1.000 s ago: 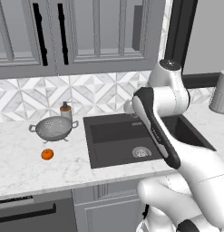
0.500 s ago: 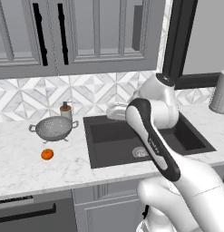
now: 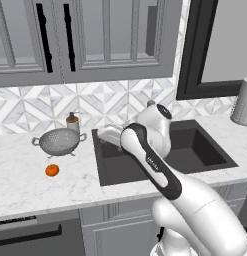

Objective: Put the colander in the sink, put the orange in the colander, and turn on the sink faucet and pour water over the colander.

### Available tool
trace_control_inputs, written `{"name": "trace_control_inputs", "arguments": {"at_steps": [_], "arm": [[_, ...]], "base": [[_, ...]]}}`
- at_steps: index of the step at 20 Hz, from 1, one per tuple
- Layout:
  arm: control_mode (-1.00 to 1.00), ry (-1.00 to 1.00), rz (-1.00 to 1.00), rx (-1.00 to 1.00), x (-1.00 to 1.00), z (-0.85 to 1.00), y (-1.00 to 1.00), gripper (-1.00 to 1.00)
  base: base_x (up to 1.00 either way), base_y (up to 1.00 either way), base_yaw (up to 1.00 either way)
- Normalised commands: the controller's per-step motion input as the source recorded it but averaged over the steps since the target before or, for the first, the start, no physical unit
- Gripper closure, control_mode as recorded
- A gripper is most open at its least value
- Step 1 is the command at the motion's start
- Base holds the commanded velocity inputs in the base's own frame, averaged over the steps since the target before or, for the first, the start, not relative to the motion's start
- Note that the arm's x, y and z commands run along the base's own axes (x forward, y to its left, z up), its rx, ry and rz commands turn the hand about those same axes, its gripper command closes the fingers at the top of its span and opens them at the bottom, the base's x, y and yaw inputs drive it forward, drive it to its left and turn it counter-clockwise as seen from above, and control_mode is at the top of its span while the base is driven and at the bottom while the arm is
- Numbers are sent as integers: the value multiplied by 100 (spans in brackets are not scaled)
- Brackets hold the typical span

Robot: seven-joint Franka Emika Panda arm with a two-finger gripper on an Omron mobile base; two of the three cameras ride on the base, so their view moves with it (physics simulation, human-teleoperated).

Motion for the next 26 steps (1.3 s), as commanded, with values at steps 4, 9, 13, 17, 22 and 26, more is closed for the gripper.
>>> {"name": "trace_control_inputs", "arguments": {"at_steps": [4, 9, 13, 17, 22, 26], "arm": [[-100, 17, 0, 18, 42, -49, 54, -100], [-100, 16, 0, 5, 45, -24, 60, -100], [-100, 10, 0, 0, 44, -12, 60, -100], [-100, 1, 0, 2, 38, -1, 24, -100], [-100, 0, 0, 5, 28, -11, 0, -100], [-100, 0, -1, 1, 6, -33, 0, -100]], "base": [[0, 0, 0], [0, 0, 0], [0, 0, 0], [0, 0, 0], [0, 0, 0], [0, 0, 0]]}}
